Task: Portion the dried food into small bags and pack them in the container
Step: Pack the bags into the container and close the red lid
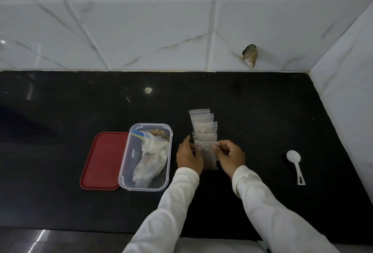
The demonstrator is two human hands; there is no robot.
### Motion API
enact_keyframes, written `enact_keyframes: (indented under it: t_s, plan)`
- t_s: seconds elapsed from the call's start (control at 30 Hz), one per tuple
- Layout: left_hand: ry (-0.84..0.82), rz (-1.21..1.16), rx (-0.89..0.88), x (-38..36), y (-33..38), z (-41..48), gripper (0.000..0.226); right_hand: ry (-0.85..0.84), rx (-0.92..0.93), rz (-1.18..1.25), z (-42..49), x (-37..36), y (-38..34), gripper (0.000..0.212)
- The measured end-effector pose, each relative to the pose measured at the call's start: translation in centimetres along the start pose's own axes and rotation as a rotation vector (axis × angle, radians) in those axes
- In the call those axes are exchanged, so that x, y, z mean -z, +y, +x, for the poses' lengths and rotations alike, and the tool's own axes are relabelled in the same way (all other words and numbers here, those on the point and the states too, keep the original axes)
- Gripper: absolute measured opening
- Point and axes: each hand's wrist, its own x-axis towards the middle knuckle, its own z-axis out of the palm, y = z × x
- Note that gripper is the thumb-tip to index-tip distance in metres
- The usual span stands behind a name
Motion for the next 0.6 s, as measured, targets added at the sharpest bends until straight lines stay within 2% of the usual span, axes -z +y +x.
enact_keyframes:
  t_s: [0.2,0.47,0.6]
  plan:
    - [-0.002,-0.077,0.026,-0.13,-0.40,0.20,0.016,0.005,-0.025,0.030,0.30,-0.18,0.21,0.006]
    - [-0.065,0.001,0.023,0.01,-0.71,0.03,0.012,0.032,-0.056,0.042,0.11,-0.22,0.42,0.013]
    - [-0.089,-0.076,0.015,0.35,-0.21,-0.37,0.011,0.069,-0.050,0.082,-0.59,-0.01,-0.19,0.018]
